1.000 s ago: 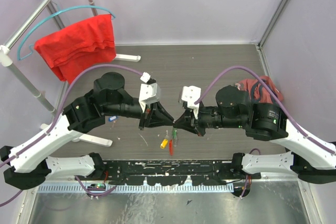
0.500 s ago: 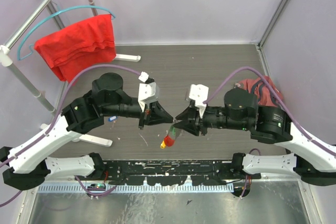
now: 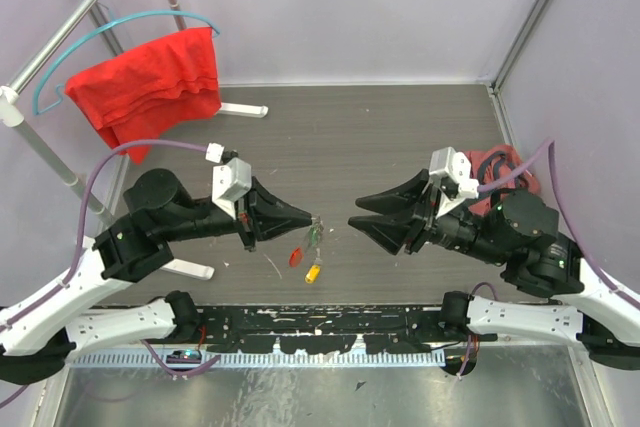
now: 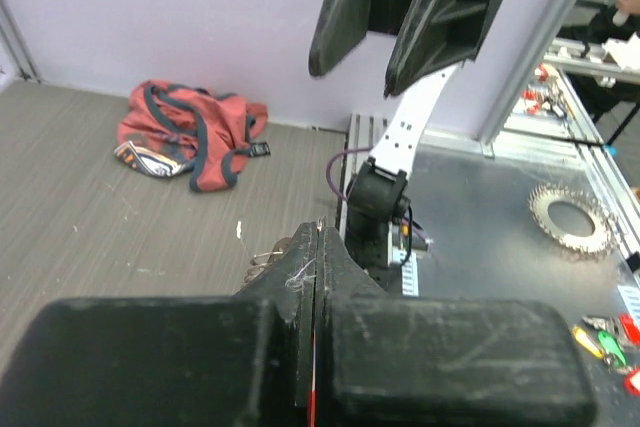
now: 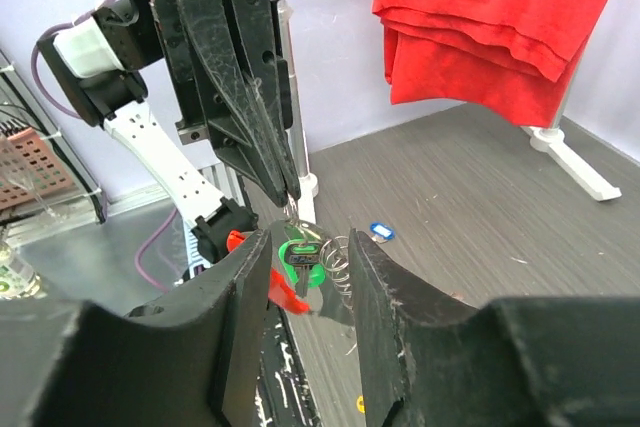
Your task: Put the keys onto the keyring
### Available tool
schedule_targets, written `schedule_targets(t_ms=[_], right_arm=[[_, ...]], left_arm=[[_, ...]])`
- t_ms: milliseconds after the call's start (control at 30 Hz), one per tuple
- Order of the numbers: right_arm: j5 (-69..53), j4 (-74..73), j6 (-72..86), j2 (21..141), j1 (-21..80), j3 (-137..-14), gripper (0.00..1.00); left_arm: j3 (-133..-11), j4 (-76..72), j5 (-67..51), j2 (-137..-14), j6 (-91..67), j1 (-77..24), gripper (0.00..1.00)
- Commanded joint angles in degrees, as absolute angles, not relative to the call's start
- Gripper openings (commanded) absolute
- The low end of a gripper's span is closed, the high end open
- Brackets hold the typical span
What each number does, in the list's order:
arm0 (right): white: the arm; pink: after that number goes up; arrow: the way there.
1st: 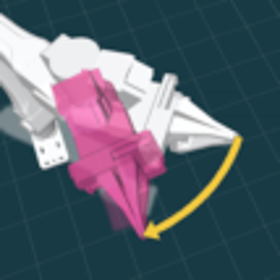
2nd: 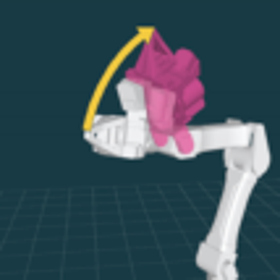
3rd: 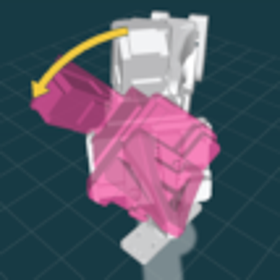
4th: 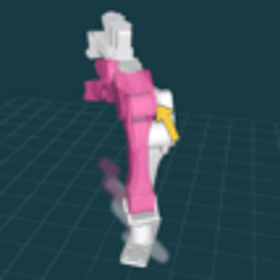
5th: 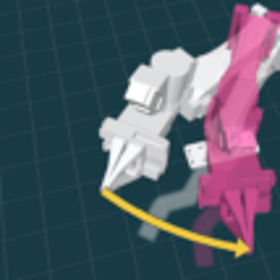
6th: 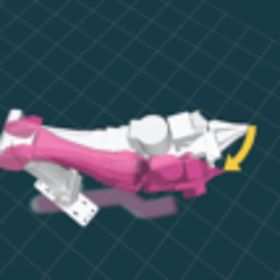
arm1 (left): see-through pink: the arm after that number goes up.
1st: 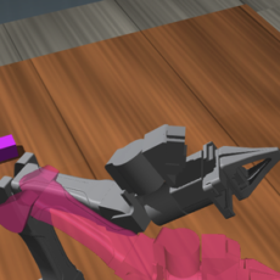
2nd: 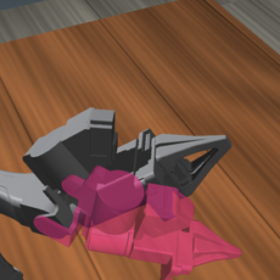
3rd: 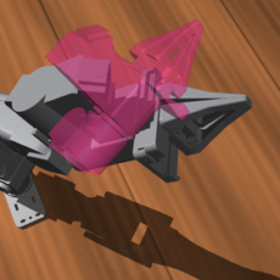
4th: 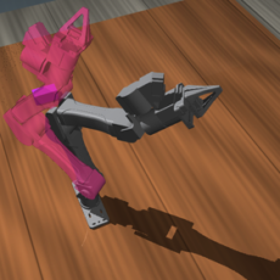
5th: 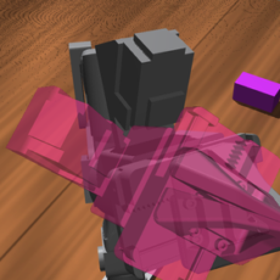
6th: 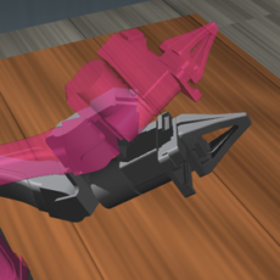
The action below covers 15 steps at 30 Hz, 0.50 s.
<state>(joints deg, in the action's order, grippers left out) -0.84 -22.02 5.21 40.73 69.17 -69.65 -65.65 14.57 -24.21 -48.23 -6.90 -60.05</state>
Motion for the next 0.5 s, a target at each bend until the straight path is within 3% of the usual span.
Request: schedule_targets(t_ms=[0, 467], right_arm=[[0.6, -13.2, 9.9, 41.3, 69.2, -67.2, 0.41], [-5.8, -7.0, 7.7, 44.6, 69.2, -66.3, 0.28]], left_arm=[[-62.7, 2.6, -21.0, -45.9, -11.8, -60.1, 0.00], [-56.5, -11.4, -19.6, -44.2, -20.6, -60.1, 0.00]])
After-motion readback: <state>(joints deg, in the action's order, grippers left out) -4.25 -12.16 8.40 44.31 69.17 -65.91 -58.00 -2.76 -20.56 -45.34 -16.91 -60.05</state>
